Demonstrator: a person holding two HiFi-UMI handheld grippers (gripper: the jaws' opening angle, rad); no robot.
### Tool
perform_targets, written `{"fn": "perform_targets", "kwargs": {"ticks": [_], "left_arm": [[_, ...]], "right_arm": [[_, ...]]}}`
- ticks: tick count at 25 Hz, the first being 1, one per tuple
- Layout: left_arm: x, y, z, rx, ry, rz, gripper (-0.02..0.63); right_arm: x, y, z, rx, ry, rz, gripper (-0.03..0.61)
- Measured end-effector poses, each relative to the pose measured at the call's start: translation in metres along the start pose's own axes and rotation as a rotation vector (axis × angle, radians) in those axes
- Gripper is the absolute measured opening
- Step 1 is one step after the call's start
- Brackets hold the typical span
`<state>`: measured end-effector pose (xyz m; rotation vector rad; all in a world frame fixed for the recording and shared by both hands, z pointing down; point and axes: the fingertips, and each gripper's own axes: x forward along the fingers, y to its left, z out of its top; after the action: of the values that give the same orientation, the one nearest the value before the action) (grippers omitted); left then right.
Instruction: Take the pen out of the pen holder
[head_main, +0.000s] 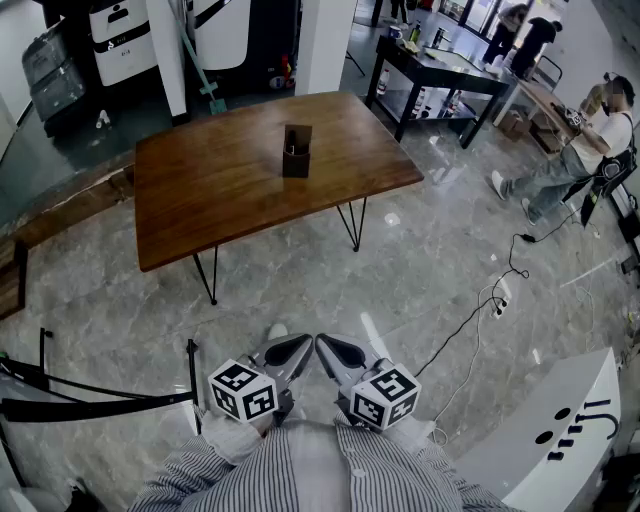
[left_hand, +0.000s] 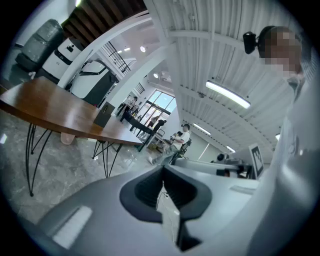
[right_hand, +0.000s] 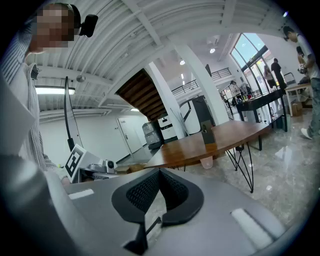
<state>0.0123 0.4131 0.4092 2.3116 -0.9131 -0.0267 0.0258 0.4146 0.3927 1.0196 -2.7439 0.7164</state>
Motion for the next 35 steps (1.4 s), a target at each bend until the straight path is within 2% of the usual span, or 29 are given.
{"fn": "perform_targets", "kwargs": {"ticks": [4, 9, 15, 19, 23, 28, 31, 35], "left_arm": [[0.034, 0.039, 0.034, 0.005, -0.018, -0.001, -0.002], [0.084, 0.099, 0.094, 0.022, -0.017, -0.005, -0.002], [0.136, 0.171, 0.162, 0.02, 0.018, -0.022, -0.002], [0.165, 0.215, 0.197, 0.029, 0.021, -0.018, -0.002], [0.181, 0.252, 0.213, 0.022, 0.031, 0.016, -0.002], [0.197, 0.278, 0.213, -0.03, 0.04, 0.039, -0.002], [0.203, 0.286, 0.214, -0.069, 0.037, 0.049, -0.002], [0.215, 0.291, 0.232, -0.062, 0.004, 0.068, -0.002]], "right_arm": [[0.035, -0.035, 0.018, -0.009, 0.012, 0.003, 0.0], [0.094, -0.1, 0.062, 0.017, -0.011, -0.055, 0.0], [0.172, -0.146, 0.126, -0.052, -0.021, -0.061, 0.0], [0.222, -0.179, 0.152, -0.05, -0.021, -0.063, 0.0], [0.245, -0.205, 0.164, -0.07, -0.005, -0.114, 0.0], [0.256, -0.234, 0.159, 0.012, 0.024, -0.148, 0.0], [0.26, -0.242, 0.156, 0.034, 0.044, -0.143, 0.0], [0.267, -0.252, 0.165, 0.032, 0.057, -0.12, 0.0]]}}
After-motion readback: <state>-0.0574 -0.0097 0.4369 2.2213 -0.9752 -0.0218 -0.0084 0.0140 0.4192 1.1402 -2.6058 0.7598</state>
